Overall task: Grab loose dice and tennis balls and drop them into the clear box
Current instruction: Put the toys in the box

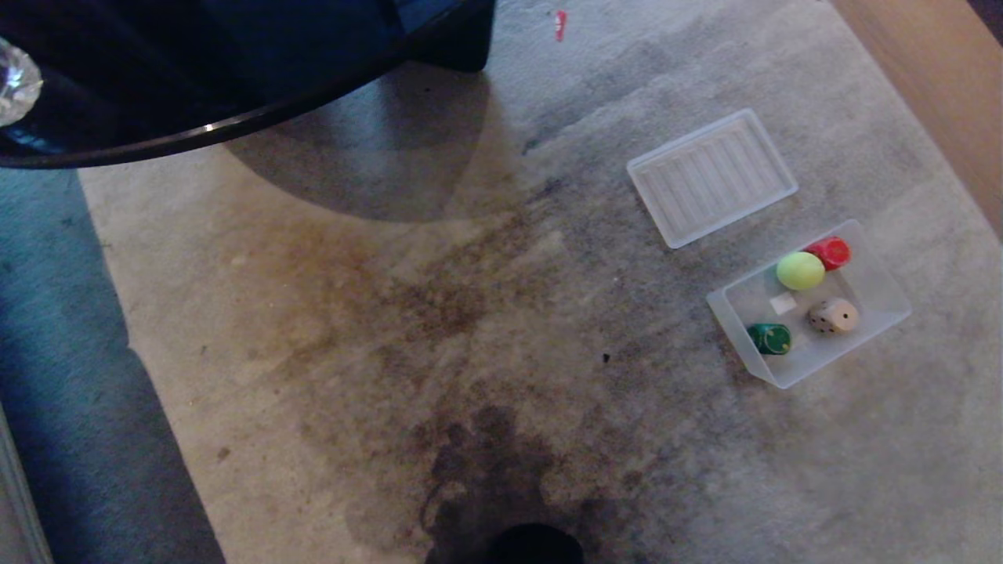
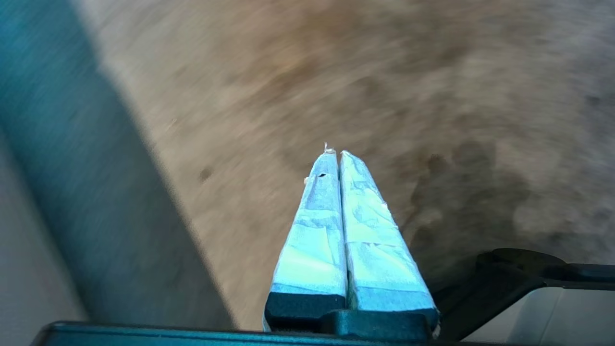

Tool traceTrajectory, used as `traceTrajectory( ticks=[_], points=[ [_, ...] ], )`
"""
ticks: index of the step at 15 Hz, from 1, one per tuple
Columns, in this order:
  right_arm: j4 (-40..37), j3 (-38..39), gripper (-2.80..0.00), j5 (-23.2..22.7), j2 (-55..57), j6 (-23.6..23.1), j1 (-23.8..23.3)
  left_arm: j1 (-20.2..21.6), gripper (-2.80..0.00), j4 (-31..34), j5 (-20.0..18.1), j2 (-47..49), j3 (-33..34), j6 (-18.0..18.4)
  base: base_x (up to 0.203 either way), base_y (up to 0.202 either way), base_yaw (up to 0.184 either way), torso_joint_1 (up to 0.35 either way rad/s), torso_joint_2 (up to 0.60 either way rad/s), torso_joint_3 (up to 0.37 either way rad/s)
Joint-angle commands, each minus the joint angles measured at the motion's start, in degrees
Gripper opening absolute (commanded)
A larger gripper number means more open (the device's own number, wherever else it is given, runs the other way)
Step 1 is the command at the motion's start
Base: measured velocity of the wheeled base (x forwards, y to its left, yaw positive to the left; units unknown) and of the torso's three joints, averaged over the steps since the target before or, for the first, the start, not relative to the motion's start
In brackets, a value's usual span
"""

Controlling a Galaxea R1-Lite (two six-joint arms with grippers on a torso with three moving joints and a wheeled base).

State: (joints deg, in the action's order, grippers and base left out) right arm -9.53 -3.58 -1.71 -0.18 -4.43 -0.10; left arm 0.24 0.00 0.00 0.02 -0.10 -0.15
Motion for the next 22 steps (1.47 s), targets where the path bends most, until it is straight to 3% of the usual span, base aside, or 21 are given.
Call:
traceTrajectory(
  ticks=[1,9,22],
  points=[
    [0.0,0.0,-2.8,0.0,0.2,0.0,0.0,0.0,-2.8,0.0,0.0,0.0,0.0,0.0,0.002,0.009,-0.162,0.002,0.0,0.002],
    [0.0,0.0,-2.8,0.0,0.2,-0.1,0.0,0.0,-2.8,0.0,0.0,0.0,0.0,0.0,0.002,0.01,-0.151,0.003,0.0,0.002],
    [-0.3,-0.8,-2.8,0.1,0.2,1.2,0.0,0.0,-2.8,0.0,0.0,0.0,0.0,0.0,0.0,0.0,0.0,0.0,0.0,0.0]
  ],
)
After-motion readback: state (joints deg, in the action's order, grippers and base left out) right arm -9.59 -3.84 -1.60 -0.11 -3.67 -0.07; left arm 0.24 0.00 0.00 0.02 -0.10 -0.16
